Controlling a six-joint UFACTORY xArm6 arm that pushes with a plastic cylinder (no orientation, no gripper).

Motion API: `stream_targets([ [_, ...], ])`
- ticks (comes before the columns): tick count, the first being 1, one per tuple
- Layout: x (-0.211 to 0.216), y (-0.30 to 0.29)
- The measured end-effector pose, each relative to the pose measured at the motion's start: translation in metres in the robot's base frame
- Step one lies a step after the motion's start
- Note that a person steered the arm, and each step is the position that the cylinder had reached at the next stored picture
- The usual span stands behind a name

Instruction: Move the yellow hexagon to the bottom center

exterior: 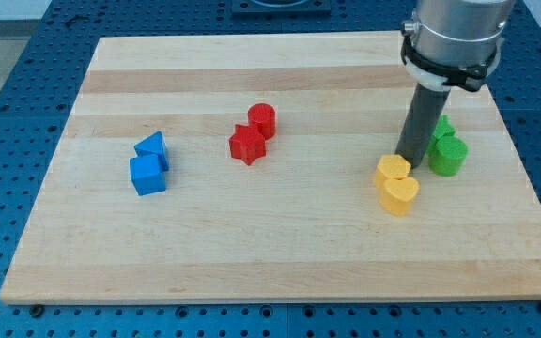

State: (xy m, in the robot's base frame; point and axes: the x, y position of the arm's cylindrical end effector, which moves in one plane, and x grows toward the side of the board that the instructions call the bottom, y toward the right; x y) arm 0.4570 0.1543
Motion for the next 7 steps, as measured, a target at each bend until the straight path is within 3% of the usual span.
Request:
stream_targets([
  [7, 0.006, -0.068],
])
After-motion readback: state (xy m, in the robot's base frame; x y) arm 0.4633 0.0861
